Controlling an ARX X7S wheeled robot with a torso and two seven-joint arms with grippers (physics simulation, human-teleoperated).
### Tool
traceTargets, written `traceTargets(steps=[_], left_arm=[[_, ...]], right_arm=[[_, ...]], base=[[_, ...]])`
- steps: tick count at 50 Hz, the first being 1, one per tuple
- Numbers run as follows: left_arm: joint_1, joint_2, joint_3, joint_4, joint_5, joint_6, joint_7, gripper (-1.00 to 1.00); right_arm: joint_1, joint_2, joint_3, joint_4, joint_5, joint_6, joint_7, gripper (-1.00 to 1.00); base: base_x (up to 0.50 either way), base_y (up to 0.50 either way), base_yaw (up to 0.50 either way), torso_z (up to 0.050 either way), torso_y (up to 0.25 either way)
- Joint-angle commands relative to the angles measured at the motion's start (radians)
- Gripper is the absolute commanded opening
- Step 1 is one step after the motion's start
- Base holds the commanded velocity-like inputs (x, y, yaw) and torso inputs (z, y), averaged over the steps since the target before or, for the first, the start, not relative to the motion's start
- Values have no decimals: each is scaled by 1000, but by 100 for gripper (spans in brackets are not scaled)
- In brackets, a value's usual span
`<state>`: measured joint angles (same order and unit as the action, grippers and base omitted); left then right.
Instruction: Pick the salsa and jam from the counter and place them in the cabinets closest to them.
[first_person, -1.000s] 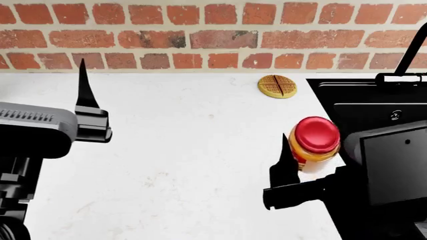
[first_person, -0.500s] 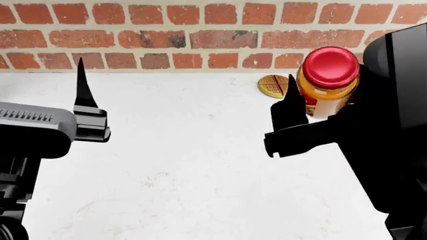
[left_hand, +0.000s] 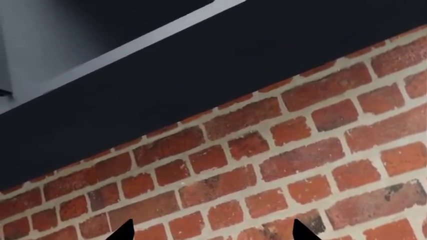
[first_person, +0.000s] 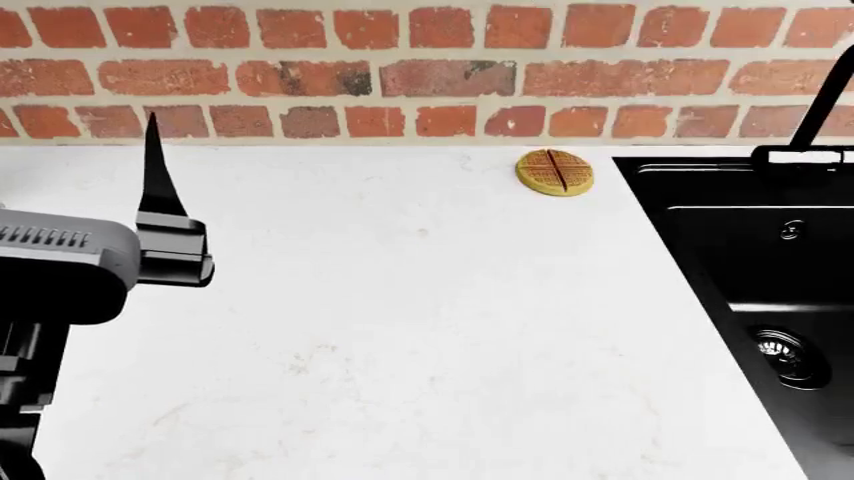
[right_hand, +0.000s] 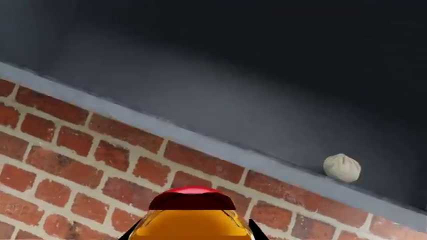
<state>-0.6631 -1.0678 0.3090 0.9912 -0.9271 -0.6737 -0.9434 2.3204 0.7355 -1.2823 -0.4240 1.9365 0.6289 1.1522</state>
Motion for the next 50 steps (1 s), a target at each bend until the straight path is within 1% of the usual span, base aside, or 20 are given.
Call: traceTargets(steps=[1, 10, 16, 21, 24, 26, 29, 33, 34, 35, 38, 44, 50], left_arm=[[-32, -13, -9, 17, -44, -14, -20, 100], [-29, -20, -6, 16, -42, -5, -24, 100], [-26, -16, 3, 12, -30, 1, -18, 100], [-34, -14, 10, 12, -32, -3, -21, 100], [-35, -14, 13, 12, -32, -5, -24, 100], [-34, -18, 11, 15, -35, -2, -27, 100], [-22, -30, 4, 20, -40, 7, -35, 100], [-26, -39, 0, 23, -54, 9, -41, 100], [-29, -40, -1, 24, -58, 9, -42, 100], [-33, -42, -2, 25, -63, 8, -43, 100], [-40, -46, -2, 28, -71, 7, -48, 100], [-33, -50, 1, 24, -64, 21, -46, 100], [-17, -52, 9, 20, -46, 34, -43, 100]], right_arm=[[26, -167, 176, 318, -225, 159, -227, -100], [28, -284, 274, 503, -412, 220, -379, -100], [25, -333, 308, 614, -516, 210, -465, -100], [28, -400, 312, 779, -627, 176, -580, -100], [34, -468, 355, 941, -740, 155, -676, -100], [34, -519, 409, 1044, -841, 155, -744, -100], [35, -601, 529, 1207, -1035, 147, -853, -100], [36, -704, 764, 1381, -1355, 126, -987, -100], [36, -725, 837, 1407, -1443, 126, -1016, -100], [36, -735, 879, 1418, -1490, 126, -1032, -100], [36, -735, 887, 1436, -1496, 117, -1032, -100], [36, -735, 819, 1517, -1434, 77, -1021, -100], [36, -735, 666, 1614, -1287, 11, -997, -100]], base=[[0, 0, 0, 0, 0], [0, 0, 0, 2, 0], [0, 0, 0, 0, 0], [0, 0, 0, 0, 0], [0, 0, 0, 0, 0], [0, 0, 0, 0, 0], [0, 0, 0, 0, 0], [0, 0, 0, 0, 0], [0, 0, 0, 0, 0], [0, 0, 0, 0, 0], [0, 0, 0, 0, 0], [0, 0, 0, 0, 0], [0, 0, 0, 0, 0]])
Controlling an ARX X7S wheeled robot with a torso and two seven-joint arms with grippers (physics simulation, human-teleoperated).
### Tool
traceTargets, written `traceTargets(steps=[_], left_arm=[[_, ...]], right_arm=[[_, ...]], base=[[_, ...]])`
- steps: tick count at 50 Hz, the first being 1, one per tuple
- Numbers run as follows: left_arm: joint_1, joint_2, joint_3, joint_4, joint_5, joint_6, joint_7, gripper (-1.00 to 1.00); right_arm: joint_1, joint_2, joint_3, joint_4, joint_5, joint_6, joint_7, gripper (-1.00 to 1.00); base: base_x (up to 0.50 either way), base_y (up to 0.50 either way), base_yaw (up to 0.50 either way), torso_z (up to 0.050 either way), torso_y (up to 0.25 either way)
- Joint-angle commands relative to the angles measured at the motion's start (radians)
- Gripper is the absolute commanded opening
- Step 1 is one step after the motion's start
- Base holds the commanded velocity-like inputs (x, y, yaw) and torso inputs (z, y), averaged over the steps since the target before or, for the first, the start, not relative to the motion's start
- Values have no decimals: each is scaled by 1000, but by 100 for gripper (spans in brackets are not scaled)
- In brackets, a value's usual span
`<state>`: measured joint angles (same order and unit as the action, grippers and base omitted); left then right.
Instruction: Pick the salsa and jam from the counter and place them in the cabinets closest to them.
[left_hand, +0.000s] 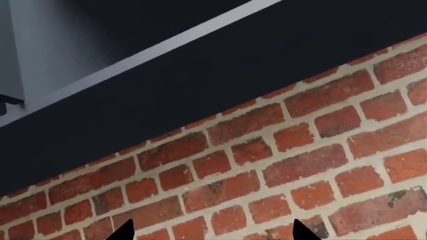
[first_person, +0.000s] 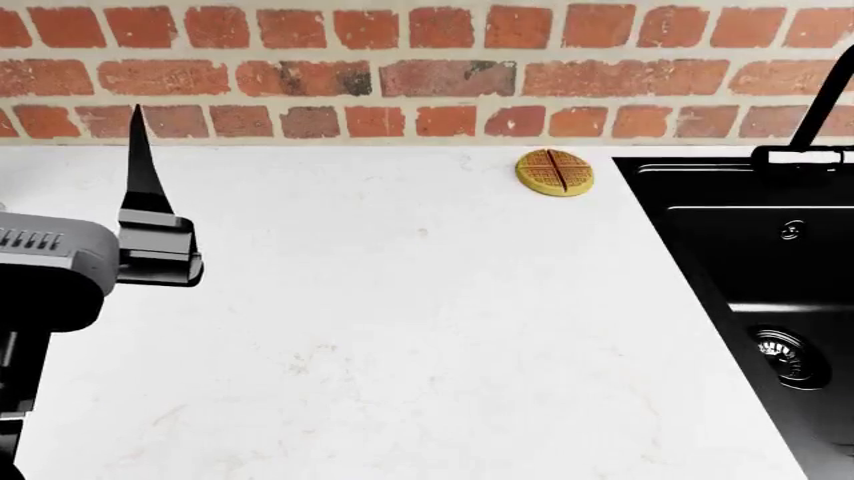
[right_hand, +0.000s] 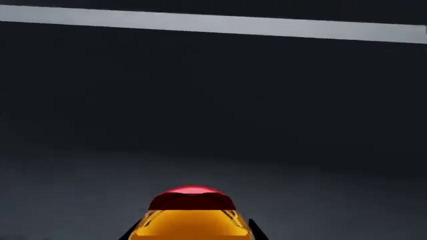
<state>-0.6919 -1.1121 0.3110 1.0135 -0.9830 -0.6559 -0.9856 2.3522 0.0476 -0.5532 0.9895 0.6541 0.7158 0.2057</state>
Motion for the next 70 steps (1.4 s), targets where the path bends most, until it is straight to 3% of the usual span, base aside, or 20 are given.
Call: traceTargets(steps=[1, 15, 25, 33, 50, 51, 70], left_arm=[[14, -10, 7, -2, 9, 18, -2, 100], [30, -32, 11, 7, 3, 37, -20, 100], [64, -63, 5, 10, 7, 74, -31, 100], [43, -58, 20, 7, 4, 67, -32, 100], [51, -62, 42, -1, 27, 79, -35, 100], [53, -63, 42, -2, 28, 81, -35, 100], [44, -67, 56, -3, 30, 81, -37, 100]], right_arm=[[4, -48, -93, 219, 27, -91, -44, -100], [3, -48, -465, 319, 410, -182, 33, -100], [-51, -47, -318, 319, 268, -136, 63, -100], [-88, -48, -282, 319, 223, -114, 52, -100], [-98, -48, -426, 319, 363, -92, 40, -100], [-97, -48, -441, 319, 377, -95, 39, 100], [-114, -48, -741, 319, 676, -184, 36, 100]], base=[[0, 0, 0, 0, 0], [0, 0, 0, 0, 0], [0, 0, 0, 0, 0], [0, 0, 0, 0, 3], [-1, 0, -1, 0, 0], [0, 0, 0, 0, 0], [1, 0, 0, 0, 0]])
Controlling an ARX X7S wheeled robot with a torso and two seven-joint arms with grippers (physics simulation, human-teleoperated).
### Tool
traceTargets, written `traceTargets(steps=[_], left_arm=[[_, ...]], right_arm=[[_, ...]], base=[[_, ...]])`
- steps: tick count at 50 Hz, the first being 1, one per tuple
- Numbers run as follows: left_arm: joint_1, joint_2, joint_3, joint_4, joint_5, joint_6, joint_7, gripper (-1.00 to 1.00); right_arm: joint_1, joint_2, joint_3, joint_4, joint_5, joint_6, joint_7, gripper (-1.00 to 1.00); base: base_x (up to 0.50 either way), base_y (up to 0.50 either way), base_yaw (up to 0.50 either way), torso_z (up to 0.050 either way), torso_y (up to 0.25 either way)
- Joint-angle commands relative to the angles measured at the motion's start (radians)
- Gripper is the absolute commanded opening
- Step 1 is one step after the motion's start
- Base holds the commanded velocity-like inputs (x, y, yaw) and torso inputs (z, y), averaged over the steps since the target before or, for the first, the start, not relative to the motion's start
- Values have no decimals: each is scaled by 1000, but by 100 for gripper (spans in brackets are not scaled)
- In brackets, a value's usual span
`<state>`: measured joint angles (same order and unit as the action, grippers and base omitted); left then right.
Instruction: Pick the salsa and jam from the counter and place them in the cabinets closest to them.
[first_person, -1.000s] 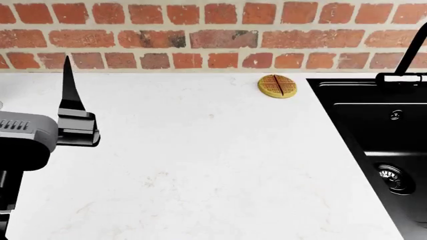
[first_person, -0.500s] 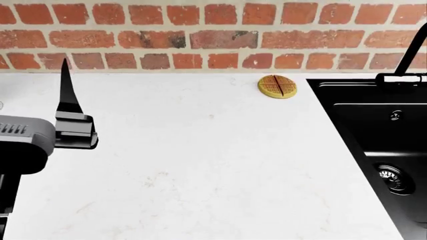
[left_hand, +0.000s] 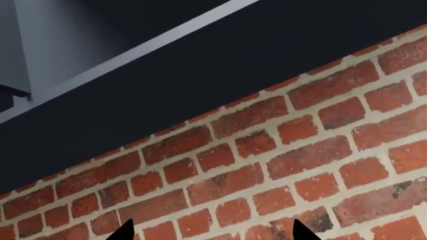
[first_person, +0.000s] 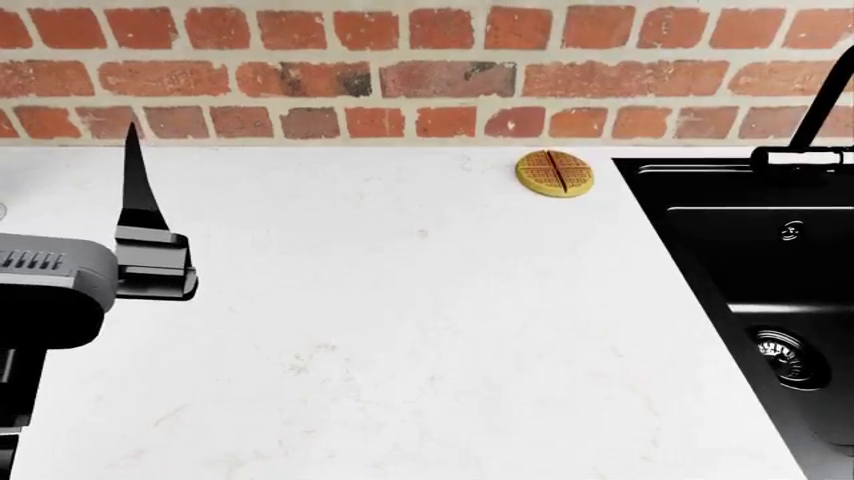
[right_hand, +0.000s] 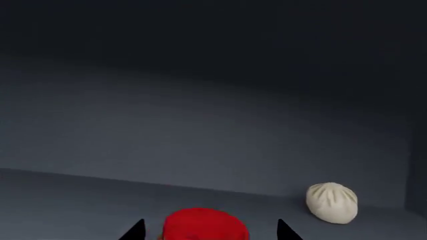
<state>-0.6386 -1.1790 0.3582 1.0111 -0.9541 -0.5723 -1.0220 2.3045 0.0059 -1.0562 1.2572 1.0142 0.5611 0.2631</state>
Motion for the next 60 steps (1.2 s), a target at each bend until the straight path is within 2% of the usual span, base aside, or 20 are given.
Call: traceTargets(steps=[1, 13, 26, 28, 32, 35, 40, 43, 44, 53, 60], left_arm=[[-10, -1, 9, -1, 1, -2, -1, 100], [-40, -2, 17, 5, -21, -17, -4, 100], [-37, 2, 33, -5, -6, -10, -1, 100], [-43, 6, 37, -6, -5, -15, 0, 100], [-56, 7, 38, -4, -14, -23, -2, 100], [-66, 6, 39, -2, -23, -29, -3, 100], [-83, 13, 46, -4, -26, -39, 0, 100], [-87, 19, 51, -8, -21, -40, 5, 100], [-88, 20, 52, -10, -20, -40, 7, 100], [-91, 23, 61, -18, -11, -41, 15, 100], [-101, 20, 64, -18, -20, -51, 13, 100]], right_arm=[[-64, -6, -252, 51, 330, -36, -23, 100], [-24, -6, -439, 50, 510, -112, -45, 100], [49, -6, -502, 31, 587, -238, -11, 100], [52, -6, -398, 20, 481, -237, -4, 100], [52, -6, -72, -25, 153, -174, 7, 100], [52, -6, 117, -79, -31, -124, 11, 100], [52, -6, 267, -164, -192, -57, 9, 100], [51, -5, 307, -204, -232, -26, 8, 100], [47, 1, 309, -229, -232, -14, 13, 100], [-125, 238, 338, -923, -55, 336, 279, 100], [-252, 376, 408, -1342, 245, 662, 560, 100]], base=[[0, 0, 0, 0, 0], [2, 1, 1, 0, 0], [0, 0, 0, 0, 0], [0, 0, 0, 0, 0], [0, 0, 0, 0, 0], [0, 0, 0, 0, 0], [0, 0, 0, 0, 0], [0, 0, 0, 0, 0], [0, 0, 0, 0, 0], [0, 0, 0, 0, 0], [0, 0, 0, 0, 0]])
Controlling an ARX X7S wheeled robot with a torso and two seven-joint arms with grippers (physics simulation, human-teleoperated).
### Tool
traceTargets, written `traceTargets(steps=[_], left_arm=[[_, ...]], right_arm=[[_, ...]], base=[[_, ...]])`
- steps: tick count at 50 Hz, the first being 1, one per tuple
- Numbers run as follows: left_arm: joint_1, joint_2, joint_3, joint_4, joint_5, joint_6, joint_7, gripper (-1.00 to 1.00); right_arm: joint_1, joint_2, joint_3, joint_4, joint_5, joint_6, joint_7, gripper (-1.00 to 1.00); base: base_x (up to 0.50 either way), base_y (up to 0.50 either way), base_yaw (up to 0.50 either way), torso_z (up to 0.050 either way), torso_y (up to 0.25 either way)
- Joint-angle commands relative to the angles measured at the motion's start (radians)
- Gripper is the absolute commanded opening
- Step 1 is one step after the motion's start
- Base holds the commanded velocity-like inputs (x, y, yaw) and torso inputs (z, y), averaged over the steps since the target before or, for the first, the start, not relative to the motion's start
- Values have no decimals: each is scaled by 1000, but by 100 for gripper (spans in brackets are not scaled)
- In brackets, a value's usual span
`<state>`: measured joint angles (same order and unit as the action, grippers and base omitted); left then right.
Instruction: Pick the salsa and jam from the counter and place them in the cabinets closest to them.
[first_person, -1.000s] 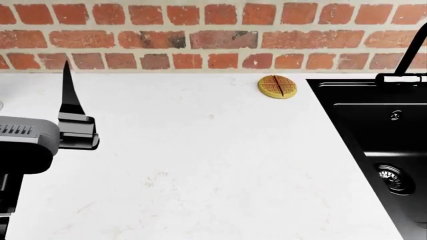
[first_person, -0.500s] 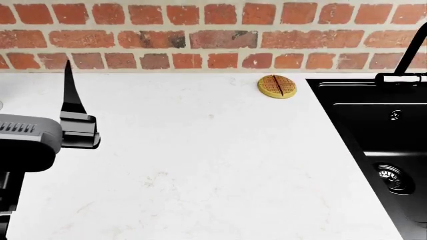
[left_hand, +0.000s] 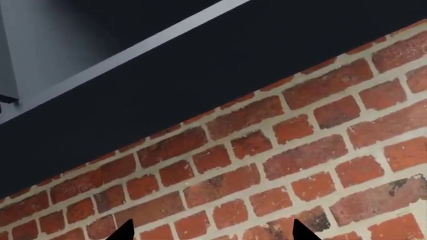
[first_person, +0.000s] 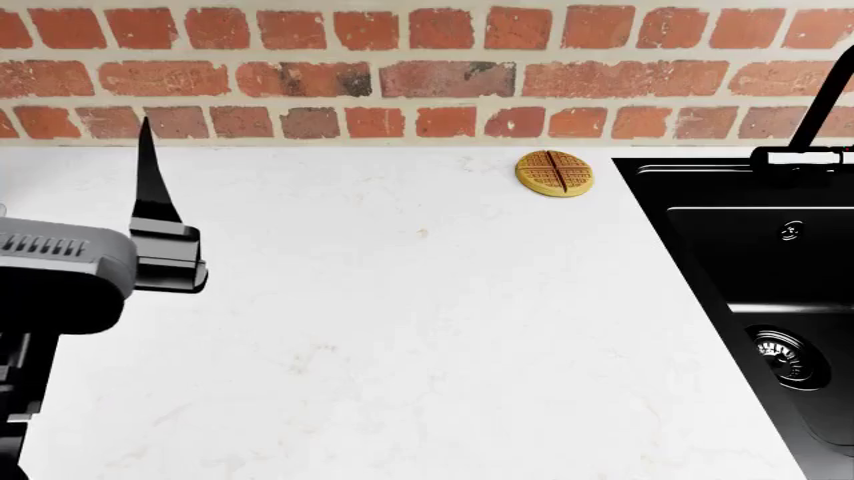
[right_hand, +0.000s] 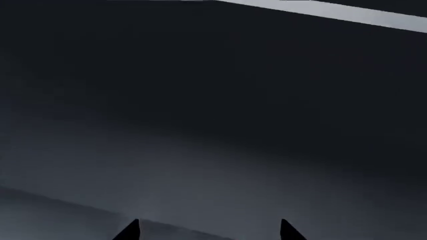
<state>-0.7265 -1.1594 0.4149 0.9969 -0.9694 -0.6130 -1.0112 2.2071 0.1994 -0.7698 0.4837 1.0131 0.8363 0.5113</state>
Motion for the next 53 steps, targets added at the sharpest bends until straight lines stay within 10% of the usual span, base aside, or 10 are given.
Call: traceTargets(steps=[1, 12, 32, 53], left_arm=[[-19, 0, 7, -3, -10, -14, 2, 100], [-37, -13, 6, 13, -39, -31, -16, 100], [17, -39, 13, 15, -26, 18, -28, 100], [101, 24, 85, -64, 99, 74, 21, 100]], right_arm=[[-171, 193, 146, -600, 307, 423, 368, 100], [-361, 447, 119, -934, 1071, 362, 1054, 100], [-1060, 864, 199, -1337, 784, -143, 889, 100], [-1564, 737, 91, -1202, 323, -358, 604, 100]], base=[[0, 0, 0, 0, 0], [0, 0, 0, 0, 0], [0, 0, 0, 0, 0], [0, 0, 0, 0, 0]])
